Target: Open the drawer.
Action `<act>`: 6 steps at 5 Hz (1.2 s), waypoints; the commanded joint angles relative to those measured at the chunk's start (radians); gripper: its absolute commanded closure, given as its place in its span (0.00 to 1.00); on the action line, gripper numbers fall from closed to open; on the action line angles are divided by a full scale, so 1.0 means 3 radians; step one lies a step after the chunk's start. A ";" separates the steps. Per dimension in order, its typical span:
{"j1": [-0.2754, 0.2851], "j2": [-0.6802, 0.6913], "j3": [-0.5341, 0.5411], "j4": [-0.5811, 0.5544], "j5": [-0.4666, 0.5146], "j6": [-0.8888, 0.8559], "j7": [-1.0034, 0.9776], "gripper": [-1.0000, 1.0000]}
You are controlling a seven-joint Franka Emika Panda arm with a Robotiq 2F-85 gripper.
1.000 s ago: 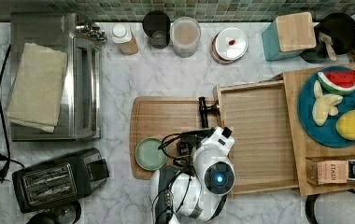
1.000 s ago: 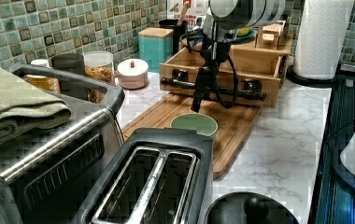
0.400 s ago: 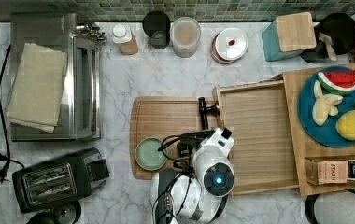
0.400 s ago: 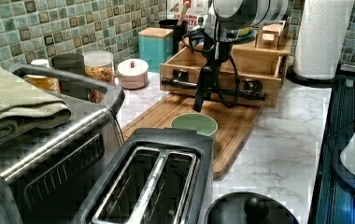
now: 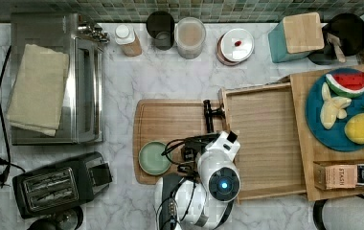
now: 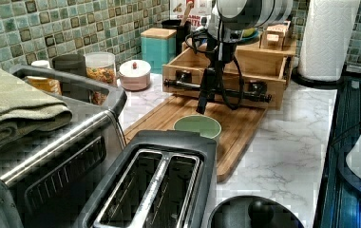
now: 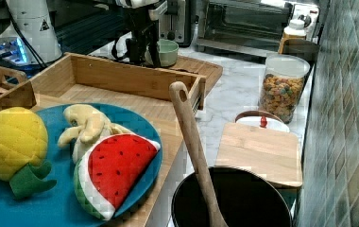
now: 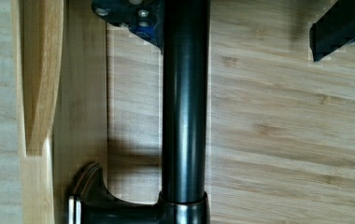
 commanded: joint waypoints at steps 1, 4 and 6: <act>0.0254 -0.0196 0.0224 -0.0086 -0.0043 -0.0181 0.0285 0.00; 0.0252 -0.0196 0.0226 -0.0087 -0.0043 -0.0182 0.0286 0.00; 0.0209 -0.0196 0.0271 -0.0086 -0.0034 -0.0182 0.0278 0.00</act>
